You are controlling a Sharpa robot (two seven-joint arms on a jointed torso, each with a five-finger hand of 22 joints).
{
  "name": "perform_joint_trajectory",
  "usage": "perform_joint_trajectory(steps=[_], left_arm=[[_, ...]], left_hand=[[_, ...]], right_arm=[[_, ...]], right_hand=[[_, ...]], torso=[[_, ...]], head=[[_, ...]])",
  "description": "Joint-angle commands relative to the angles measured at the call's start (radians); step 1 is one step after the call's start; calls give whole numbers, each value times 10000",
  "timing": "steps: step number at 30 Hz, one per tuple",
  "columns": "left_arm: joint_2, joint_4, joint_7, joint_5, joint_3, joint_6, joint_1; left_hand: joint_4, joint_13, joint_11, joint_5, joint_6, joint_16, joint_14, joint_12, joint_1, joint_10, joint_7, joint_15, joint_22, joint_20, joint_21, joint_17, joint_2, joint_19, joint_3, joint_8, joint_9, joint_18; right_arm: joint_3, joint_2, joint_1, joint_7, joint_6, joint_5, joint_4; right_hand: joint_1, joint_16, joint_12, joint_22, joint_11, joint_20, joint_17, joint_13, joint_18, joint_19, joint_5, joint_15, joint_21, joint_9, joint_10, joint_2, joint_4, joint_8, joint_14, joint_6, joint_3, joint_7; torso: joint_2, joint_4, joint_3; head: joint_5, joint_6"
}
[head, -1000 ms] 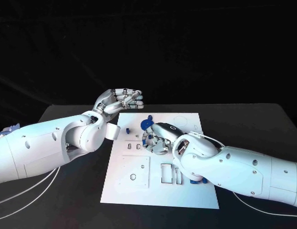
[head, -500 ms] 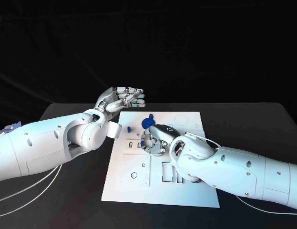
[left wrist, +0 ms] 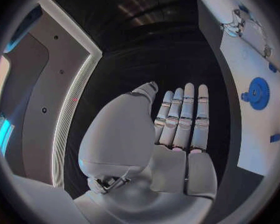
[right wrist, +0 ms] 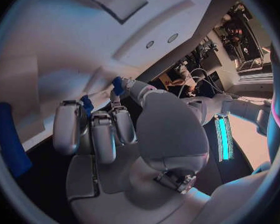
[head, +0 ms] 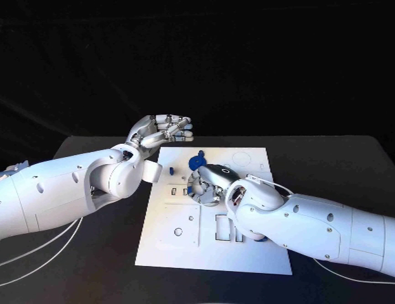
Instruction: Assemble the parts on the task board
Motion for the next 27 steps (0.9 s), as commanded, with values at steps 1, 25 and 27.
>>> perform_joint_trajectory(steps=[1,25,27], left_arm=[[17,5,58,23,6,62,5],[6,4,43,23,6,68,5],[3,5,43,23,6,66,5]], left_hand=[[0,7,63,-35,-58,-39,-62,-58,5,39,257,-7,-12,77,-63,16,-106,11,36,-43,-10,136],[-3,7,63,-36,-54,-55,-72,-61,-5,42,258,-6,-24,79,-72,26,-121,11,85,-46,-10,135],[-3,7,63,-36,-54,-55,-72,-61,-5,42,258,-6,-24,79,-72,26,-121,11,85,-46,-10,135]], right_arm=[[-30,-8,-46,-179,282,-130,-56],[-32,27,-56,-213,282,-127,-129],[-32,30,-56,-216,288,-127,-142]], right_hand=[[-70,-17,-50,-13,38,-48,2164,543,-19,-54,-19,-68,-73,46,-43,45,80,67,918,28,5,-6],[-332,-60,-276,-190,184,34,2040,302,25,-180,-105,47,-302,-47,-318,-198,139,-119,888,-414,-18,168],[-332,-60,-276,-190,184,34,2040,302,25,-180,-105,47,-302,-47,-318,-198,139,-119,888,-414,-18,168]], torso=[[-3,-7,2],[3,-3,-5],[0,-1,-4]], head=[[6,0],[-3,-2],[0,-6]])
